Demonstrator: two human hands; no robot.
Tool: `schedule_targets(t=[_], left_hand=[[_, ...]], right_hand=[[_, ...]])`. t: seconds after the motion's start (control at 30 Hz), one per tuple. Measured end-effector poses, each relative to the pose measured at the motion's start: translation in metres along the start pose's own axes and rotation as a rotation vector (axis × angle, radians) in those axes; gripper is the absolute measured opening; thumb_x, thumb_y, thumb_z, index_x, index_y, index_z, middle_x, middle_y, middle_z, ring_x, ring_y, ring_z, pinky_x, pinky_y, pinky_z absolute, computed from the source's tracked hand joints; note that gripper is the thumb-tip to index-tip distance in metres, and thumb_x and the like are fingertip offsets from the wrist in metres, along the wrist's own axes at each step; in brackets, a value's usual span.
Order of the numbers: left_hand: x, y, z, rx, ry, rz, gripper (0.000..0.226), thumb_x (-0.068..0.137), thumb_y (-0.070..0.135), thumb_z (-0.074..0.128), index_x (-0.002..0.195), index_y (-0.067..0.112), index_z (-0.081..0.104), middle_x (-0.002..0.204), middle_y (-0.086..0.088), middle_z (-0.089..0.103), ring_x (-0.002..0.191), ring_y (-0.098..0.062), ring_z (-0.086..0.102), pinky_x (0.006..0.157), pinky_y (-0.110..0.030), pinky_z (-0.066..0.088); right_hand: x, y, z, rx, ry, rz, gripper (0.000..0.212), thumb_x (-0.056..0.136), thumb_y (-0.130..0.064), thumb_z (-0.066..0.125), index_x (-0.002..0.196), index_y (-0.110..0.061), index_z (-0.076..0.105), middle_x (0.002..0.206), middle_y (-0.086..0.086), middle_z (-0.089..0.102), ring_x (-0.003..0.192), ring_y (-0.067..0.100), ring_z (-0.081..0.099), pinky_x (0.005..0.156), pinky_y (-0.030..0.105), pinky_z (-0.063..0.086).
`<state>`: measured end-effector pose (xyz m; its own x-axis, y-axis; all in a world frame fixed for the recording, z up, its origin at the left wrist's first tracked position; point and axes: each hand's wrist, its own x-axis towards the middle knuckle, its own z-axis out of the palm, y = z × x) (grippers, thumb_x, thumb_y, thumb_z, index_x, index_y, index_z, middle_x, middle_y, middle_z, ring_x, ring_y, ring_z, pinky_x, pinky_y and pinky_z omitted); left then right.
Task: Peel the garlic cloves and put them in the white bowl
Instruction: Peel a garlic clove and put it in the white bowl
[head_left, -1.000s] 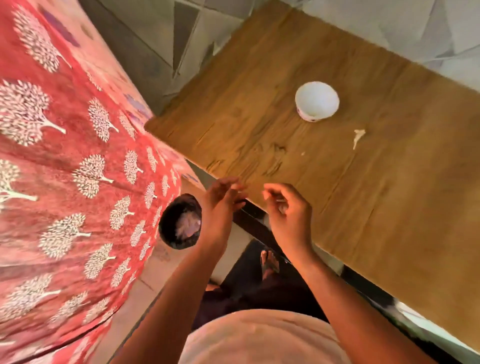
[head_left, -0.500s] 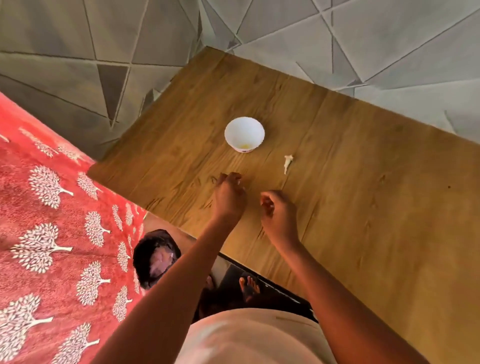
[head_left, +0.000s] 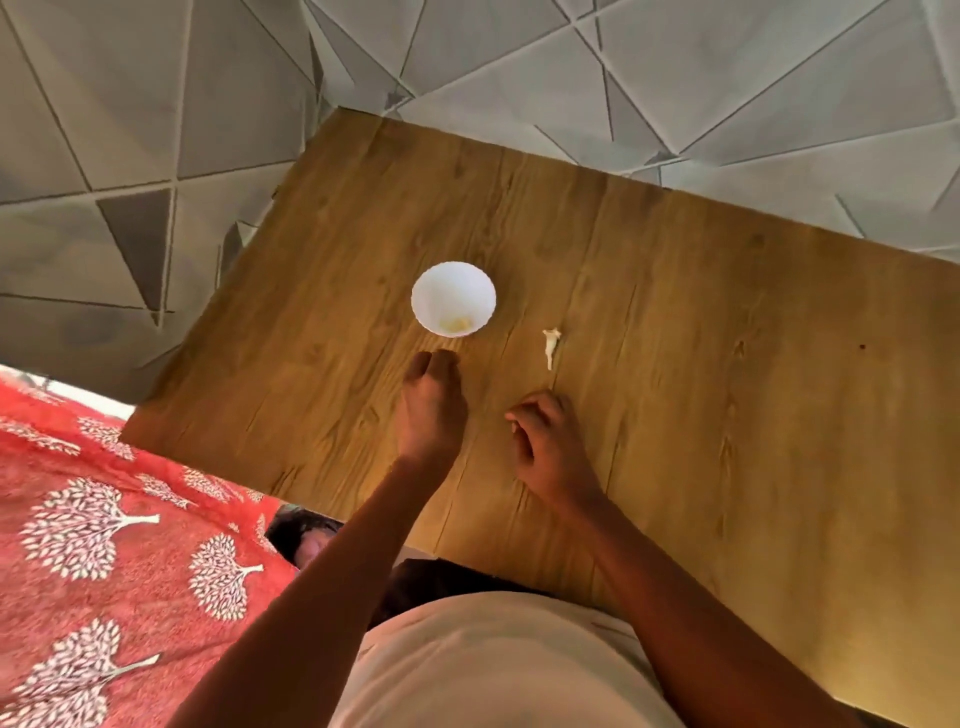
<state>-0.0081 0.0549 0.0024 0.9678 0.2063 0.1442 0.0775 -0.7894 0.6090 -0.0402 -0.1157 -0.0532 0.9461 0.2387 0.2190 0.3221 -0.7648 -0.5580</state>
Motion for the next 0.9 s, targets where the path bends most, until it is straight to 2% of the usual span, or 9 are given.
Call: schedule_targets(t=[0.13,0.2,0.27,0.43,0.6,0.67,0.73,0.8,0.9], left_hand=[[0.053,0.014,-0.013,-0.081,0.074,0.144,0.019,0.093,-0.004,0.061,0.11,0.0,0.07,0.114,-0.019,0.066,0.089,-0.043,0.068,0.064,-0.043,0.057],[0.081,0.015,-0.012,-0.066,0.039,0.164,0.021,0.093,-0.002,0.062,0.111,0.0,0.07,0.117,-0.021,0.066,0.093,-0.045,0.067,0.07,-0.047,0.058],[0.099,0.011,-0.006,-0.036,-0.02,0.16,0.023,0.092,-0.002,0.062,0.113,0.0,0.071,0.119,-0.021,0.066,0.099,-0.044,0.066,0.075,-0.048,0.058],[0.107,-0.004,0.004,0.033,-0.146,0.206,0.026,0.095,0.003,0.059,0.117,0.002,0.073,0.122,-0.02,0.07,0.11,-0.04,0.066,0.089,-0.049,0.058],[0.086,0.005,0.0,-0.002,-0.038,0.299,0.029,0.087,-0.004,0.066,0.112,0.006,0.075,0.117,-0.015,0.07,0.104,-0.038,0.069,0.078,-0.05,0.062],[0.066,0.018,0.002,-0.032,-0.013,0.368,0.028,0.084,-0.004,0.072,0.109,0.008,0.076,0.112,-0.01,0.071,0.101,-0.034,0.07,0.079,-0.047,0.06],[0.049,0.032,0.008,-0.091,-0.074,0.399,0.025,0.086,-0.003,0.073,0.108,0.01,0.076,0.108,-0.006,0.072,0.095,-0.028,0.071,0.081,-0.039,0.059],[0.041,0.043,0.02,-0.149,-0.148,0.341,0.021,0.089,-0.001,0.07,0.107,0.01,0.076,0.105,-0.006,0.072,0.088,-0.024,0.07,0.077,-0.032,0.056],[0.044,0.054,0.041,-0.185,-0.223,0.176,0.015,0.092,0.004,0.067,0.104,0.01,0.074,0.105,-0.007,0.07,0.08,-0.023,0.068,0.068,-0.032,0.057]], right_hand=[[0.005,0.0,0.004,-0.087,-0.034,0.017,0.027,0.092,-0.017,0.059,0.116,-0.011,0.069,0.118,0.012,0.056,0.11,0.031,0.055,0.09,0.047,0.054],[0.006,-0.002,0.005,-0.118,-0.028,0.025,0.03,0.093,-0.021,0.054,0.119,-0.012,0.067,0.118,0.012,0.056,0.108,0.03,0.056,0.093,0.05,0.053],[0.007,-0.004,0.005,-0.131,0.002,0.036,0.029,0.092,-0.02,0.057,0.119,-0.011,0.066,0.118,0.013,0.056,0.11,0.028,0.053,0.095,0.05,0.053],[0.009,-0.011,0.002,-0.13,-0.018,0.085,0.033,0.093,-0.024,0.051,0.121,-0.012,0.063,0.12,0.011,0.055,0.112,0.031,0.051,0.094,0.044,0.052],[0.011,-0.009,-0.001,-0.054,-0.069,0.138,0.031,0.094,-0.023,0.053,0.119,-0.012,0.065,0.12,0.009,0.056,0.111,0.026,0.053,0.091,0.04,0.053],[0.011,-0.008,-0.006,0.028,-0.064,0.175,0.03,0.094,-0.022,0.053,0.119,-0.012,0.067,0.12,0.008,0.057,0.111,0.021,0.054,0.09,0.035,0.054],[0.016,-0.006,-0.012,0.09,-0.014,0.225,0.025,0.094,-0.015,0.059,0.117,-0.011,0.069,0.117,0.007,0.059,0.107,0.019,0.057,0.09,0.032,0.054],[0.022,-0.004,-0.018,0.096,0.055,0.287,0.024,0.089,-0.006,0.068,0.113,-0.011,0.071,0.111,0.007,0.062,0.101,0.018,0.06,0.086,0.03,0.056],[0.033,0.005,-0.027,0.119,0.143,0.373,0.02,0.089,-0.008,0.067,0.108,-0.012,0.073,0.107,0.005,0.065,0.092,0.015,0.064,0.082,0.026,0.056]])
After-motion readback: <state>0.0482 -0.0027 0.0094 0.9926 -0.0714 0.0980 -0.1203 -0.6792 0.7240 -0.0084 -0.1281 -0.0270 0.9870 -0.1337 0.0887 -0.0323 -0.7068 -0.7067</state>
